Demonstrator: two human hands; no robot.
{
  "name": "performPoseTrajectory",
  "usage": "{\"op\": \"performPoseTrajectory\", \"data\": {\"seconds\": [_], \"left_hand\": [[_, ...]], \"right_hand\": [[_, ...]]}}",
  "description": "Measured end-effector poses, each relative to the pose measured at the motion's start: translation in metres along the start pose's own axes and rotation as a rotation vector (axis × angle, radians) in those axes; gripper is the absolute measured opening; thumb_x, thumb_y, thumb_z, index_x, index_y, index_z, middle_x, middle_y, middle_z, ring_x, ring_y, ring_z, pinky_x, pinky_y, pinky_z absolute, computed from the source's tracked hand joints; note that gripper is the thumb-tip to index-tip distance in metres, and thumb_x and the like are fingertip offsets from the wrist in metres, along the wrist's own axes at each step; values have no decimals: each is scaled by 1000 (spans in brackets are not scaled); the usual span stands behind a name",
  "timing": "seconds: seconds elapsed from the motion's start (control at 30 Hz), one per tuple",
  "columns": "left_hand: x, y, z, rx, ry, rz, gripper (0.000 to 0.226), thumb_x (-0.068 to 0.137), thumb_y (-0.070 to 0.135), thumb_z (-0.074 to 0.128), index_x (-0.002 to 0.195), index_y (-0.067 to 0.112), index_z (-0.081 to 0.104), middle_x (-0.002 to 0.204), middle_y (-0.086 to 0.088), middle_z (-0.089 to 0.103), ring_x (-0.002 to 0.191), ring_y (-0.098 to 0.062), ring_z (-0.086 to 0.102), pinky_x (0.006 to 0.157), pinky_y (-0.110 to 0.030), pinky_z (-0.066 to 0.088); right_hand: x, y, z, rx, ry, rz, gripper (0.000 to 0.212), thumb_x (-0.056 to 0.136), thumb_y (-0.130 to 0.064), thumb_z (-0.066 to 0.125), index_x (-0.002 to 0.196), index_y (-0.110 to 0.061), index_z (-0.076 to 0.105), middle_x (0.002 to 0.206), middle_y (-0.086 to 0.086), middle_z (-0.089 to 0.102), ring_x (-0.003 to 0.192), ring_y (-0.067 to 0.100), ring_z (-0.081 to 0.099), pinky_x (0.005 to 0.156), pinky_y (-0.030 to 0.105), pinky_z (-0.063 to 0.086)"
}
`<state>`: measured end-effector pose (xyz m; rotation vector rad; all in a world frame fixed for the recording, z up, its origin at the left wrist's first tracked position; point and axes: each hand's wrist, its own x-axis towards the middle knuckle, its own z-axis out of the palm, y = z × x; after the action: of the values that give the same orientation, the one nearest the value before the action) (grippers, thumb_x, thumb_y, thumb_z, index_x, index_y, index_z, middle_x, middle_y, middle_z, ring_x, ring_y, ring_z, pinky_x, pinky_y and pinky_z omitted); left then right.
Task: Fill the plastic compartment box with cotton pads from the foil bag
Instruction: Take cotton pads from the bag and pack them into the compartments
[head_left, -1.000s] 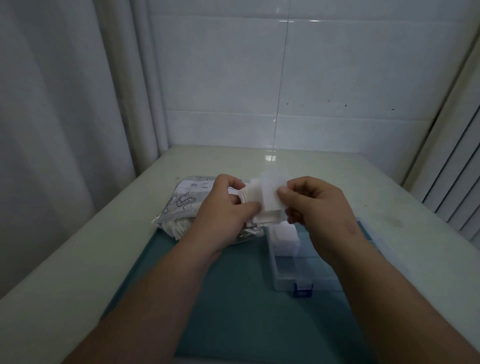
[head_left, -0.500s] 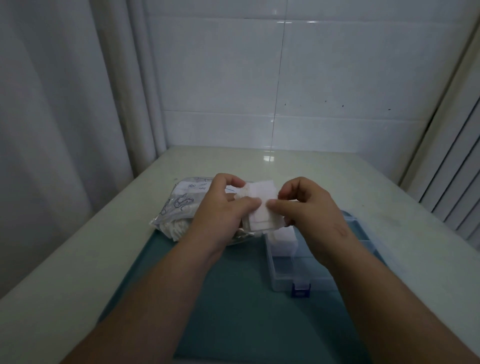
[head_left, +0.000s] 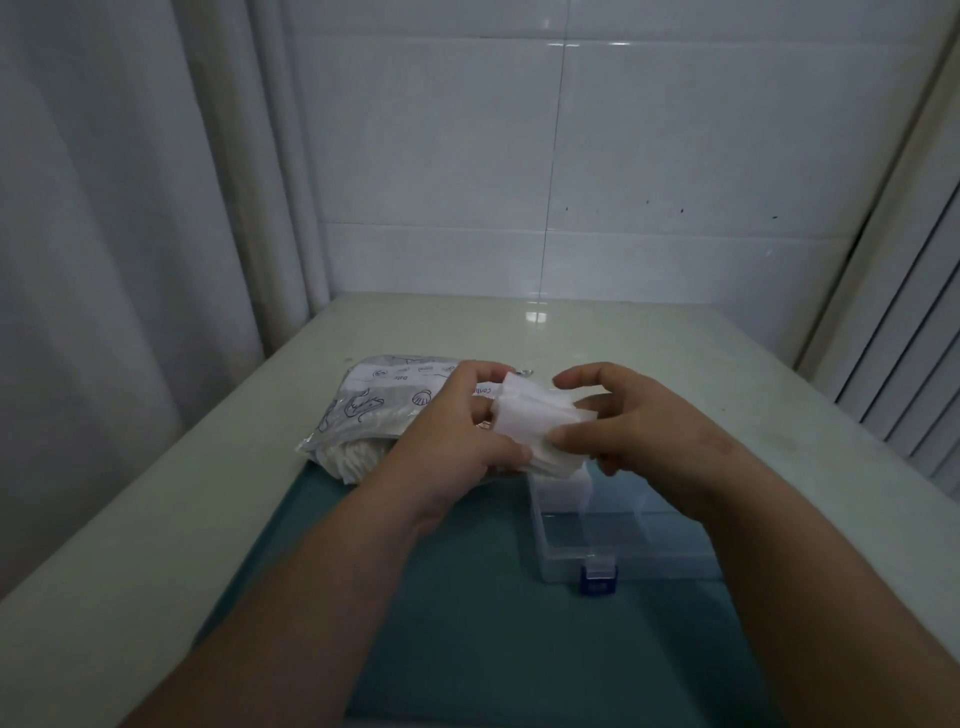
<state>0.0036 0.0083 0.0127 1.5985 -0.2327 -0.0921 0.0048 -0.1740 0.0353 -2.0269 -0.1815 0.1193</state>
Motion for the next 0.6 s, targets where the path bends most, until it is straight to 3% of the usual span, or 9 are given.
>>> {"op": "performPoseTrajectory", "data": {"seconds": [0.17,0.23,0.33,0.43,0.6], "left_hand": [[1,-4,-2,305,-100,-50,53,62,7,77,109,24,59,102,-5,71,94,-24,69,84,-44,58],[-1,-2,-4,467,-195,-100,47,65,18,79,108,24,63,98,-1,71,85,-21,69,78,-41,60],[-4,0,-3,465,-309,-173,36,79,20,77,111,30,63,95,-2,69,68,-18,63,61,-32,57],[-4,-5,-1,486,-310,-186,39,80,22,77,116,29,62,94,-2,69,68,-20,64,65,-37,59],[-1,-11,2,468,-243,-184,43,75,7,76,114,19,63,97,-8,71,78,-24,72,71,-39,62]], "right_hand": [[-3,0,-5,-179,-85,-6,20,77,-15,75,94,-21,67,90,0,68,74,14,63,58,19,52],[-4,1,-7,-231,-97,3,19,77,-16,76,93,-21,68,90,0,69,74,15,64,58,19,52],[-3,2,-11,-248,-96,-3,17,78,-16,74,93,-20,69,90,2,68,74,16,62,58,19,53],[-2,3,-16,-205,-68,-6,16,77,-15,73,92,-18,70,90,7,68,72,18,60,59,23,52],[-2,2,-14,-173,-64,-22,15,77,-13,74,91,-18,71,88,9,69,66,16,58,59,26,51]]}}
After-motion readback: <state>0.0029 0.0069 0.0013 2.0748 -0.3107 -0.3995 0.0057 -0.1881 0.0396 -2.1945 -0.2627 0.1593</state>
